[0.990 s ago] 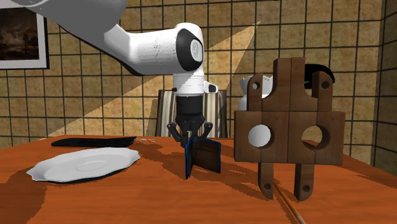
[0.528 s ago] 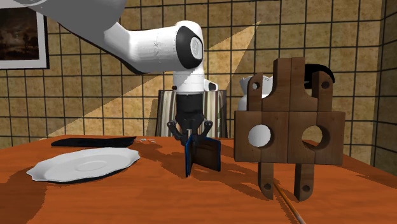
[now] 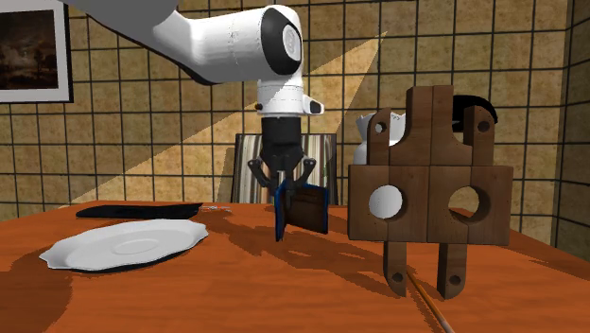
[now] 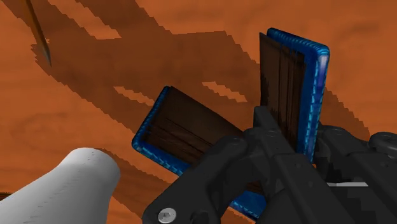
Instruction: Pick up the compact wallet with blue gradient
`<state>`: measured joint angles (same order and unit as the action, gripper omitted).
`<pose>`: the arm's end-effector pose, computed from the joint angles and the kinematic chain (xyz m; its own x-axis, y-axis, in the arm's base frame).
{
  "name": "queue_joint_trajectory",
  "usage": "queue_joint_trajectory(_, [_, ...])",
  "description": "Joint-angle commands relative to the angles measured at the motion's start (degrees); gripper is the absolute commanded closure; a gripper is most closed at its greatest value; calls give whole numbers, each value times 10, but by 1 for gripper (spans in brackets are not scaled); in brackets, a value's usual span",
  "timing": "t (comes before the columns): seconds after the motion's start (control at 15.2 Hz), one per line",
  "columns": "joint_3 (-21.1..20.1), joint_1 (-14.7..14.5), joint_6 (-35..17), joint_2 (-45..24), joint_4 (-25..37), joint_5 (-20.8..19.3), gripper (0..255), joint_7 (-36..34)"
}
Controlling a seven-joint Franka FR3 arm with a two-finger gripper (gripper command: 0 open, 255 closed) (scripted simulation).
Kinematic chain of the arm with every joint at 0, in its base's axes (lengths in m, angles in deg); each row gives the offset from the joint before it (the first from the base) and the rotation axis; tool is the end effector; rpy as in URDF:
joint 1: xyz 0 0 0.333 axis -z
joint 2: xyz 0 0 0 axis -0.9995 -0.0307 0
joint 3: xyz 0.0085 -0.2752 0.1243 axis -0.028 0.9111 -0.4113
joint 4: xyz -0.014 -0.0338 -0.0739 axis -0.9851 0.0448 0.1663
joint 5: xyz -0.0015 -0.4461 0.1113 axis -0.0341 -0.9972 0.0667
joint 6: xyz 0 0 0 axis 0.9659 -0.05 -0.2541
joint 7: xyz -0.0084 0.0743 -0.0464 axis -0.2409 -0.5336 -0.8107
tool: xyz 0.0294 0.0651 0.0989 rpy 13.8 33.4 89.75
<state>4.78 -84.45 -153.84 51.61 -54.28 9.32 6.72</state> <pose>0.6696 -0.1998 0.5842 0.9918 -0.1041 0.0741 -0.1050 -0.9944 0.0081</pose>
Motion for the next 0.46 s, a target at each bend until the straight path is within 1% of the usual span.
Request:
queue_joint_trajectory(0.0, [0,2,20,-9,28,2,255,1])
queue_joint_trajectory(0.26, [1,8,60,-25,84,7,255,2])
queue_joint_trajectory(0.4, [1,8,61,-26,86,7,255,2])
